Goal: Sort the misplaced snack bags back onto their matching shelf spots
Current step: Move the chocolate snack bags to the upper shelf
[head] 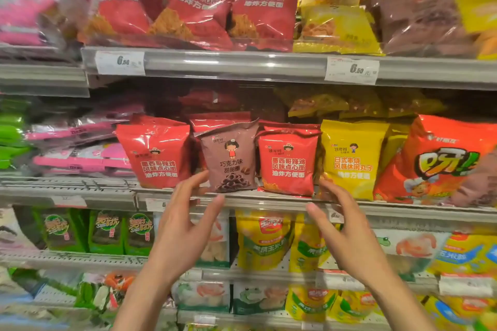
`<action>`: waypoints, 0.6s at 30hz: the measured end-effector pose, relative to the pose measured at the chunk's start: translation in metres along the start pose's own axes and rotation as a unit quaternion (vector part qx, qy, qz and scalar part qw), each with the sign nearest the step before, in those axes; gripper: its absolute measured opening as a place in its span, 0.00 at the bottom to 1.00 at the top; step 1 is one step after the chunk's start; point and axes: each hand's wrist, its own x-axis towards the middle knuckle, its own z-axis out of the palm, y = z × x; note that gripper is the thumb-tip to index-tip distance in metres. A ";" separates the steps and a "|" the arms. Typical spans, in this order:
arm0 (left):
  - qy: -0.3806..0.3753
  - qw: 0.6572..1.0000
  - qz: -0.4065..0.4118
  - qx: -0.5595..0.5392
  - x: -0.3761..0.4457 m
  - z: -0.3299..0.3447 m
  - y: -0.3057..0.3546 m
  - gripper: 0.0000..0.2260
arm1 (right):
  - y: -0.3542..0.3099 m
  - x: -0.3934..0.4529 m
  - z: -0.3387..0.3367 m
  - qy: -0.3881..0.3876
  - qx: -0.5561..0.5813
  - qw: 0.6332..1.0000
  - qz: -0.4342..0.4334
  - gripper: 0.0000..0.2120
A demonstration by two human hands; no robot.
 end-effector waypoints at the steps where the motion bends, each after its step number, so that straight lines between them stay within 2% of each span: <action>1: 0.002 0.998 0.032 0.044 0.007 -0.007 -0.001 0.23 | -0.004 0.007 0.002 0.007 -0.020 0.999 -0.030 0.30; 3: -0.004 0.986 0.082 0.144 0.024 -0.017 -0.004 0.23 | -0.015 0.023 0.005 0.022 -0.076 0.993 -0.084 0.29; 5: -0.025 0.972 0.118 0.200 0.043 -0.025 -0.004 0.23 | -0.026 0.040 0.008 0.021 -0.130 0.981 -0.142 0.28; 8: -0.027 0.937 0.196 0.287 0.068 -0.034 -0.004 0.26 | -0.040 0.063 0.014 0.027 -0.221 0.950 -0.217 0.26; 11: -0.035 0.904 0.240 0.352 0.089 -0.034 0.002 0.24 | -0.053 0.085 0.020 0.017 -0.294 0.915 -0.274 0.26; 15: -0.025 0.862 0.255 0.437 0.119 -0.027 0.010 0.24 | -0.068 0.105 0.028 -0.025 -0.354 0.886 -0.298 0.26; 18: -0.024 0.830 0.247 0.500 0.137 -0.021 0.006 0.21 | -0.071 0.111 0.030 -0.054 -0.376 0.879 -0.287 0.26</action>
